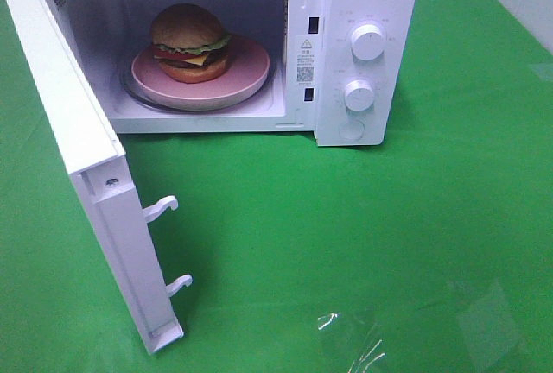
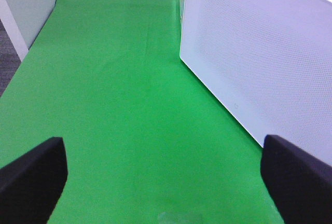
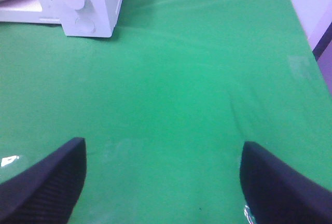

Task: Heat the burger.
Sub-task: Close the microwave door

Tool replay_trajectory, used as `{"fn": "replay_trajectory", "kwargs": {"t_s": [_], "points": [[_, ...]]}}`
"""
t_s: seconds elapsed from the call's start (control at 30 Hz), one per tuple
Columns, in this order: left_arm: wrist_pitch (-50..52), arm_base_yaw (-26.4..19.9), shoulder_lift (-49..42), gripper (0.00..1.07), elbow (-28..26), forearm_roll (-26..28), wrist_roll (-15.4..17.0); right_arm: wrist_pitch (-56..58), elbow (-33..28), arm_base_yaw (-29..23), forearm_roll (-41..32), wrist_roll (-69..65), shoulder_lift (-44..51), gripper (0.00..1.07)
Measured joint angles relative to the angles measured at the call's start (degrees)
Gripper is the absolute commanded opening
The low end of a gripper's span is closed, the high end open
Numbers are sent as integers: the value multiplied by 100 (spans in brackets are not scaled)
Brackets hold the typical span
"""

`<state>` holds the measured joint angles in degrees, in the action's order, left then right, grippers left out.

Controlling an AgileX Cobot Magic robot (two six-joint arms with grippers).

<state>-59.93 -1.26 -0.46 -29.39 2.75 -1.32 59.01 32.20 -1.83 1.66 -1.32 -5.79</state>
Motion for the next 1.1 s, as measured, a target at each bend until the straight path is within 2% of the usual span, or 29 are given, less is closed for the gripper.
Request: {"fn": "replay_trajectory", "kwargs": {"t_s": [0.27, 1.1], "points": [[0, 0, 0, 93, 0, 0, 0, -74, -298, 40, -40, 0, 596, 76], [0, 0, 0, 93, 0, 0, 0, -74, -304, 40, -40, 0, 602, 76]]}}
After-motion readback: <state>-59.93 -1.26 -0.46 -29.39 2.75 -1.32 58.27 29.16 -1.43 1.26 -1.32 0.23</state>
